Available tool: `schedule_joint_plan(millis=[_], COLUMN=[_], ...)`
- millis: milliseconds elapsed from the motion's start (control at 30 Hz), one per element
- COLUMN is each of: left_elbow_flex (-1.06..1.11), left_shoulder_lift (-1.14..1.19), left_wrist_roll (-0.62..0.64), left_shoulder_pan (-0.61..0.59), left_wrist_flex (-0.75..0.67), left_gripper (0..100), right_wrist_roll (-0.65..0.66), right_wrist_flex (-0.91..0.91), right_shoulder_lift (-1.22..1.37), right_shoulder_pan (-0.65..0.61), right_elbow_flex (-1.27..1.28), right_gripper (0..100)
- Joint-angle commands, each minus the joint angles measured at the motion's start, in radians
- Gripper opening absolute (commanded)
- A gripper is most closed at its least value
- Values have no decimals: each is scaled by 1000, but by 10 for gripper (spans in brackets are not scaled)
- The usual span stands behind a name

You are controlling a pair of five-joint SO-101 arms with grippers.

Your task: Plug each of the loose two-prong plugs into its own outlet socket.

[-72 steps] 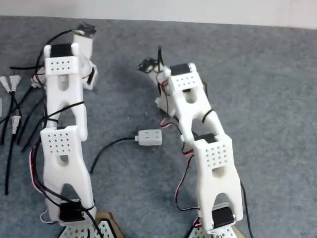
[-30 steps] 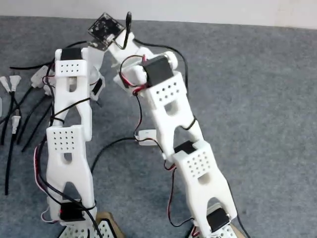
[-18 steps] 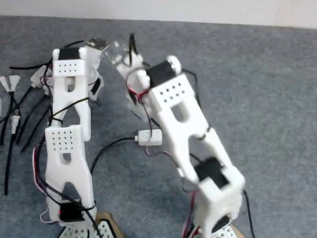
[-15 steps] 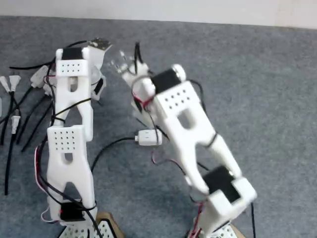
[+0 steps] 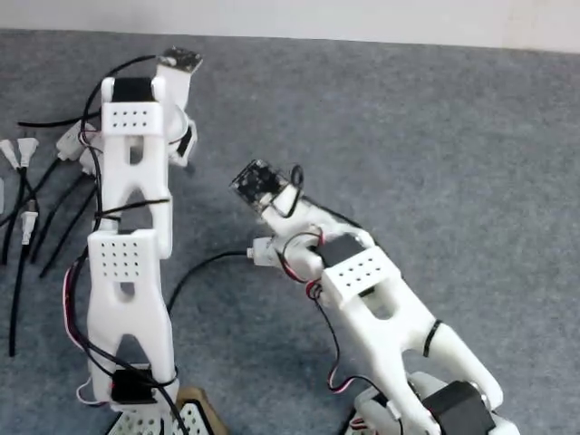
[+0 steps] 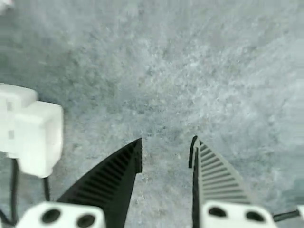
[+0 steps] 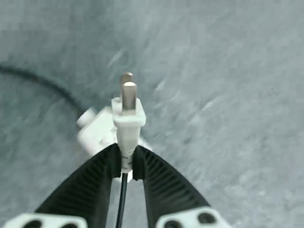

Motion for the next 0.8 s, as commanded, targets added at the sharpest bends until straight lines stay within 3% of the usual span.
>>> schedule_joint_plan(millis=[0,267,600,767], left_elbow_flex=[58,295,321,308], left_shoulder_lift=[-160,-312,-387,-417], left_wrist_roll=[17,17,17,153], left_shoulder_pan=[71,171,150,58], left_wrist_flex=[20,20,6,-224], left_gripper=[189,187,184,184], right_wrist_roll=[-11,-9,-46,-61], right_wrist_flex=[-96,-90,-97,-139], right_shoulder_lift=[-47,130,294,297], right_shoulder_pan=[42,131,165,165], right_elbow_flex=[-18,-200,-303,-295], right_gripper=[7,7,7,7])
